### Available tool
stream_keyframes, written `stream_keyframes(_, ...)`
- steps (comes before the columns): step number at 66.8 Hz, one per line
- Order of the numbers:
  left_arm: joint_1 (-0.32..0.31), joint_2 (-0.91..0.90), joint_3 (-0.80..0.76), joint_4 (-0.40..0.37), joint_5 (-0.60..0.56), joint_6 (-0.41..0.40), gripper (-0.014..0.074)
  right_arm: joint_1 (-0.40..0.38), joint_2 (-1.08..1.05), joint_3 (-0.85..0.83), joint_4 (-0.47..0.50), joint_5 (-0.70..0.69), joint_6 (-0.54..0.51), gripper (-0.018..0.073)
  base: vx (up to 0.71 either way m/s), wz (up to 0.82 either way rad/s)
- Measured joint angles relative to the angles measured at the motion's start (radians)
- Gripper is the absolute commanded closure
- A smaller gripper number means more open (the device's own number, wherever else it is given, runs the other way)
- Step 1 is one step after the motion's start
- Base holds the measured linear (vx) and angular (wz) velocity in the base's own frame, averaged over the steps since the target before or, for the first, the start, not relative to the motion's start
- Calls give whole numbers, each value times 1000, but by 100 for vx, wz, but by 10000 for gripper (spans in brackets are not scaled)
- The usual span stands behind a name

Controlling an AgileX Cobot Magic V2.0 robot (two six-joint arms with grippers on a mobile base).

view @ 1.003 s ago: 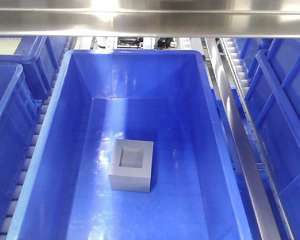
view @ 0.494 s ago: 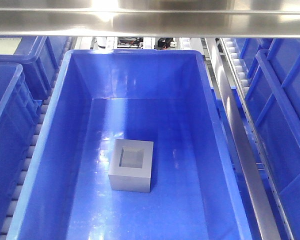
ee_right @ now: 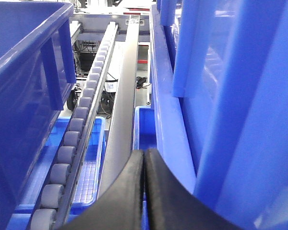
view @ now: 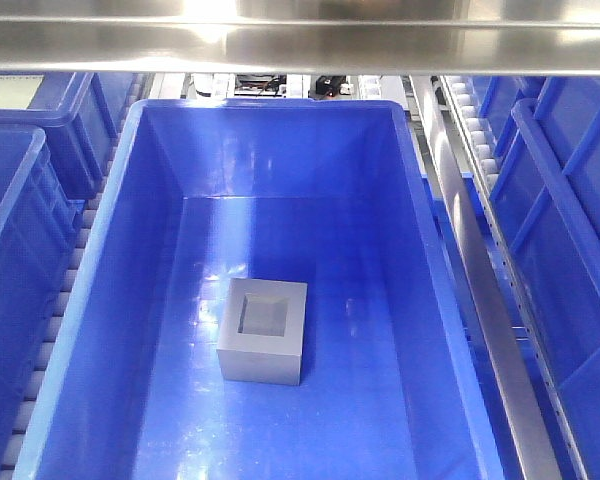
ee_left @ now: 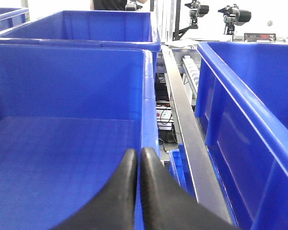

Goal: Sort gray base to blue bin

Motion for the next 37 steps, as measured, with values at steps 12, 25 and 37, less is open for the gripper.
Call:
stream_keyframes(12, 0, 0, 0, 0, 0, 0, 605, 0, 0, 0, 0, 0, 5, 564, 0, 0)
stream_keyframes(25, 0, 0, 0, 0, 0, 0, 604, 0, 0, 0, 0, 0, 0, 564, 0, 0)
stream_keyframes(37, 0, 0, 0, 0, 0, 0, 604, 0, 0, 0, 0, 0, 0, 564, 0, 0)
